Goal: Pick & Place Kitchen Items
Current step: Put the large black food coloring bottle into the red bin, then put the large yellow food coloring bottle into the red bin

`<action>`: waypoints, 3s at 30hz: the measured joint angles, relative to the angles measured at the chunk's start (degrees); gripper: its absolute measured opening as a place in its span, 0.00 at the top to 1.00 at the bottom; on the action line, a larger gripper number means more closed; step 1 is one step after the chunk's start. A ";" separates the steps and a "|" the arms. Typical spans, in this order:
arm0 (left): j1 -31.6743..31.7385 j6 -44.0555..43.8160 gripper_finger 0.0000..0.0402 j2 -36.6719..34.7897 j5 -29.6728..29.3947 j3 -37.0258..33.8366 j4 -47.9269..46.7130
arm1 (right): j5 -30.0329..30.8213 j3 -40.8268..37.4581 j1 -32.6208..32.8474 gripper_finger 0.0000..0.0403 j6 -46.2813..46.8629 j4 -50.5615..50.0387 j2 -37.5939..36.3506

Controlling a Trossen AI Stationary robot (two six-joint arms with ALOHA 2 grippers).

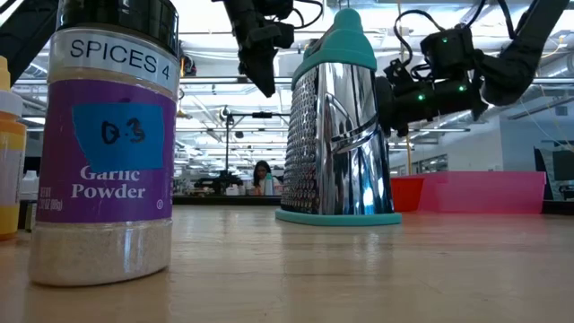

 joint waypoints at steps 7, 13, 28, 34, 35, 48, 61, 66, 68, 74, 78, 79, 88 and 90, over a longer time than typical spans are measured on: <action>-1.61 -2.24 0.71 -5.33 -0.03 -9.91 -0.06 | 0.08 -1.98 -0.42 0.66 1.14 0.49 1.56; -5.20 -6.48 0.73 -19.07 -0.08 -29.55 10.71 | 0.09 -1.74 -0.53 0.66 1.82 7.79 7.64; -17.27 -18.51 0.74 -49.78 -6.16 -67.68 35.35 | 0.10 -0.48 -1.95 0.66 4.60 22.56 22.06; -18.85 -20.39 0.74 -54.21 -7.94 -74.36 39.94 | 0.08 2.73 -1.97 0.66 5.42 23.10 26.22; -18.91 -20.45 0.74 -54.47 -7.98 -75.06 40.42 | 0.07 3.22 -1.96 0.66 5.43 23.03 26.58; -19.07 -20.70 0.74 -54.62 -8.14 -76.68 44.09 | 5.00 4.58 -1.99 0.44 5.22 23.04 27.02; -19.09 -20.76 0.74 -54.60 -7.16 -76.68 45.27 | 4.83 4.58 -1.97 0.40 5.05 28.34 27.02; -19.49 -20.50 0.74 -54.62 -0.02 -76.68 44.41 | 4.50 4.56 -1.69 0.43 5.05 30.19 26.60; -20.45 -20.52 0.74 -54.60 2.87 -76.66 43.39 | 4.45 4.23 -1.43 0.44 5.03 30.19 25.82; -26.92 -20.57 0.74 -54.77 6.05 -76.66 41.59 | 4.41 0.96 -1.38 0.44 4.48 30.21 19.66; -33.33 -22.63 0.74 -54.77 6.08 -76.66 41.57 | 4.43 -2.51 -0.60 0.45 3.84 29.96 13.63; -35.18 -23.50 0.74 -54.77 6.03 -76.66 41.55 | 4.39 -3.47 -0.21 0.45 3.78 29.92 12.12; -50.09 -33.77 0.74 -54.64 -2.56 -76.66 41.89 | 4.37 -7.92 4.11 0.45 3.81 22.82 1.46; -53.02 -36.35 0.74 -54.64 -3.61 -76.66 41.96 | 4.43 -7.88 5.13 0.45 3.68 20.26 0.27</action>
